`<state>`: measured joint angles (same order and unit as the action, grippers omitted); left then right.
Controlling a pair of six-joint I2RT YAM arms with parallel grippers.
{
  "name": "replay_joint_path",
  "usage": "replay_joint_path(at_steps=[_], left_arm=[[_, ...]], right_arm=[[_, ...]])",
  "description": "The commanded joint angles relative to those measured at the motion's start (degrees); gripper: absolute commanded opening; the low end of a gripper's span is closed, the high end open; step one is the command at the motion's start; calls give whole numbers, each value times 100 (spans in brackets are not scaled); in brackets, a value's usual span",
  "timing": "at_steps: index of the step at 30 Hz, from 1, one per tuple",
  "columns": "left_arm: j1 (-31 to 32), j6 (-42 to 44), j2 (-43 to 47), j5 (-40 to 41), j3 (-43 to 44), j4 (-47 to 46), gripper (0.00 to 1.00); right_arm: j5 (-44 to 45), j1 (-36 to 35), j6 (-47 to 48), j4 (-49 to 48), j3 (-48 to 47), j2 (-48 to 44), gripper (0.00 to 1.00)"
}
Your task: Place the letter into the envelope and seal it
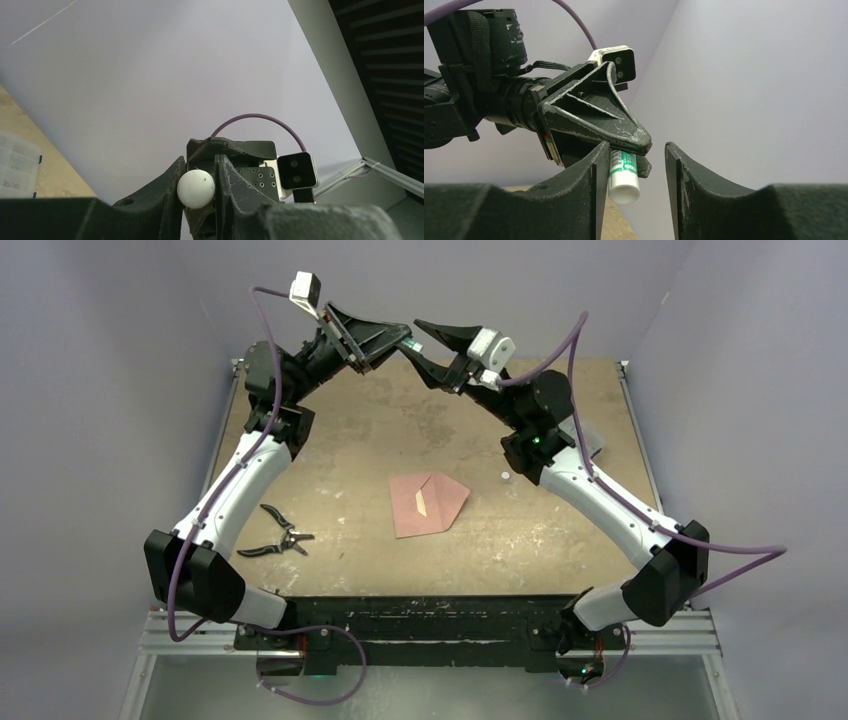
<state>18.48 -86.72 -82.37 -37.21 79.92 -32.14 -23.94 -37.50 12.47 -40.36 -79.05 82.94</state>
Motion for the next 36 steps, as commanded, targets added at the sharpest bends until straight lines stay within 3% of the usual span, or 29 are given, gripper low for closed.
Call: replay_joint_path(at_steps=[1, 5, 12, 19, 25, 26, 29, 32, 36], left_arm=[[-20, -221, 84, -136, 208, -451, 0], [-20, -206, 107, -139, 215, -610, 0], [-20, -231, 106, -147, 173, -767, 0], [-20, -359, 70, -123, 158, -979, 0], [-20, -355, 63, -130, 164, -984, 1], [-20, -355, 61, -136, 176, -999, 4], [-32, -242, 87, -140, 175, -986, 24], [-83, 15, 199, -69, 120, -772, 44], [-165, 353, 331, 67, 27, -500, 59]], right_arm=[[-22, 5, -40, 71, -225, -6, 48], [25, 5, -87, 123, -143, -59, 49], [-53, 5, -157, 249, -238, -35, 33], [-126, 5, -65, 431, -359, 25, 35], [-11, -3, -13, 541, -495, 66, 19], [13, 2, -4, 580, -512, 79, 15], [145, -1, 1, 647, -497, 51, 7], [350, 0, 37, 639, -377, -86, 6], [465, 4, 89, 791, -260, -247, 6]])
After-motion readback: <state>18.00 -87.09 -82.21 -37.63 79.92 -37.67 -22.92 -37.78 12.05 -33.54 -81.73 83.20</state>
